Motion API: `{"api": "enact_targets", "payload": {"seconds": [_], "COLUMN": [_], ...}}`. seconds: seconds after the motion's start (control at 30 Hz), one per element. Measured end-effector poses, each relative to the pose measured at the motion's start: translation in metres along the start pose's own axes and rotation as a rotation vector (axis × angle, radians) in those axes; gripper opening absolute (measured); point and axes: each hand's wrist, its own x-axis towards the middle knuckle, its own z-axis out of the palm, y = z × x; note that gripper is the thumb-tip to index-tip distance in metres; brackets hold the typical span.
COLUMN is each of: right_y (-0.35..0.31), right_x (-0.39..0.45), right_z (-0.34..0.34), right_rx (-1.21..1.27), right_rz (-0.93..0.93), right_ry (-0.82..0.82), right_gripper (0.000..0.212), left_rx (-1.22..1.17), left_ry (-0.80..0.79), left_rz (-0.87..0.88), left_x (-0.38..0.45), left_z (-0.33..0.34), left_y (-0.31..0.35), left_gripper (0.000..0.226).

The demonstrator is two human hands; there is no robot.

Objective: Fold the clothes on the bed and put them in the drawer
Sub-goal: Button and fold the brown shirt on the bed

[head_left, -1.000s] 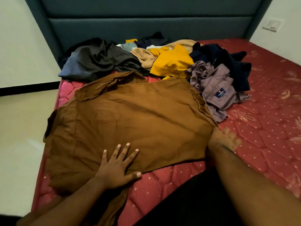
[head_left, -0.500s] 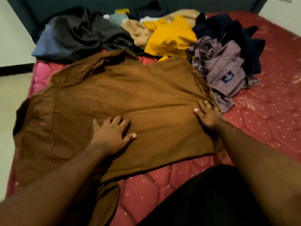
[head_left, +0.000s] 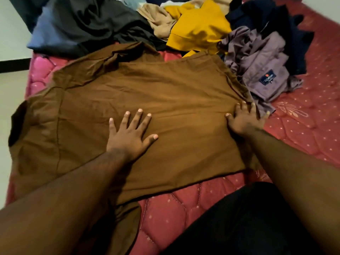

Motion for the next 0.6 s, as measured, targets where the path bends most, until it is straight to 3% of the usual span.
{"api": "enact_targets", "payload": {"seconds": [0.07,0.13,0.17,0.33,0.43,0.5,0.6], "right_y": [-0.057,-0.106,-0.116,-0.05,-0.032,-0.061,-0.108], "right_x": [-0.019,-0.047,-0.059,-0.058,-0.068,-0.093,-0.144], "right_z": [-0.013,-0.008,-0.002,0.007,-0.003,0.0,0.018], "right_rx": [-0.016,0.055,0.066,0.152,0.174,0.114,0.04], "right_rz": [-0.274,-0.574,-0.607,-0.123,-0.038,-0.169,-0.557], "right_ry": [-0.001,-0.123,-0.195,-0.259,-0.305,-0.249,-0.314], "right_gripper": [0.061,0.066,0.071,0.102,0.115,0.101,0.09], "left_rx": [0.009,-0.037,-0.063,-0.104,-0.156,-0.187,-0.177], "left_ry": [-0.002,-0.036,-0.048,0.007,0.021,0.116,0.169], "left_rz": [0.081,0.116,0.094,-0.156,-0.356,-0.301,-0.216], "left_x": [0.001,-0.008,-0.014,-0.1,-0.14,-0.156,-0.177], "left_z": [-0.003,-0.002,0.0,0.019,0.014,0.015,0.028], "left_y": [0.026,0.049,0.046,-0.082,-0.114,-0.095,-0.087], "left_gripper": [0.064,0.068,0.072,0.088,0.083,0.08,0.081]}}
